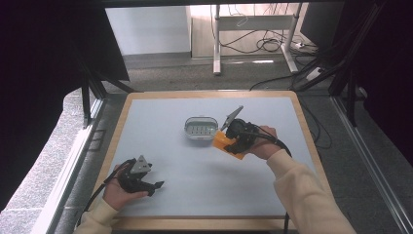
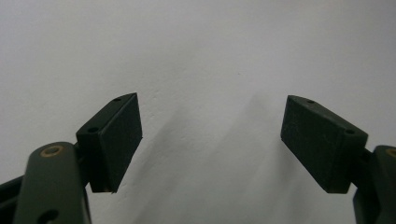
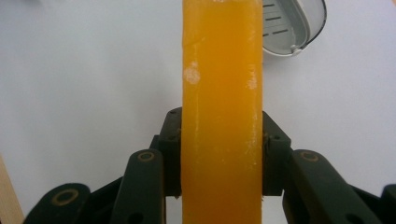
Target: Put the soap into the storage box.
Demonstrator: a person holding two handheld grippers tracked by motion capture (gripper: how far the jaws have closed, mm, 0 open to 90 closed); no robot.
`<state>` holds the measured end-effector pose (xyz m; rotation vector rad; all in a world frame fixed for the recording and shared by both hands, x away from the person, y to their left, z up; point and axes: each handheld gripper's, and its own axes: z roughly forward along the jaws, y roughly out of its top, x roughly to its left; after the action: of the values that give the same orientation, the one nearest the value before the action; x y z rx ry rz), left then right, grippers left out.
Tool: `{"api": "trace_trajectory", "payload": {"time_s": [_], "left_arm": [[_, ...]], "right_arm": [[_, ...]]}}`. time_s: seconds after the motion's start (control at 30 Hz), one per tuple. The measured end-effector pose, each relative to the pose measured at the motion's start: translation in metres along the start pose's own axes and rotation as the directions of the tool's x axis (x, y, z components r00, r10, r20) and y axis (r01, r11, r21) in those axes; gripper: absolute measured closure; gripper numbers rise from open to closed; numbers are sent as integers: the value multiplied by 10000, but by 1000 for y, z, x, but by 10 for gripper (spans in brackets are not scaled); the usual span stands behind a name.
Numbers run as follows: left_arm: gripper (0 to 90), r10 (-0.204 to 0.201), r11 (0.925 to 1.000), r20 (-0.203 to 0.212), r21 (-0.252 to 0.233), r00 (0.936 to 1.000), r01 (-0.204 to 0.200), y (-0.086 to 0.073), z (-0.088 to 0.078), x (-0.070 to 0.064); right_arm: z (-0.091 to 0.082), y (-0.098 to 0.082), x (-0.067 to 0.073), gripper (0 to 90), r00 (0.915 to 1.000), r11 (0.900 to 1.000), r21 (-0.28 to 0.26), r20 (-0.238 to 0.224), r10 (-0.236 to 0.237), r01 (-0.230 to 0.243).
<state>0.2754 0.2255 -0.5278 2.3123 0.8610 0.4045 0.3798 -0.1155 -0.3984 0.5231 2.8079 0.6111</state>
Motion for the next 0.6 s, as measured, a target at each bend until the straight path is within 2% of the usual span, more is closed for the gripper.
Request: {"api": "trace_trajectory", "payload": {"time_s": [0.6], "left_arm": [[205, -5, 10000, 37, 32, 10000, 5, 1, 1, 0]], "right_arm": [[1, 11, -22, 617, 9999, 9997, -247, -107, 48, -50]]}}
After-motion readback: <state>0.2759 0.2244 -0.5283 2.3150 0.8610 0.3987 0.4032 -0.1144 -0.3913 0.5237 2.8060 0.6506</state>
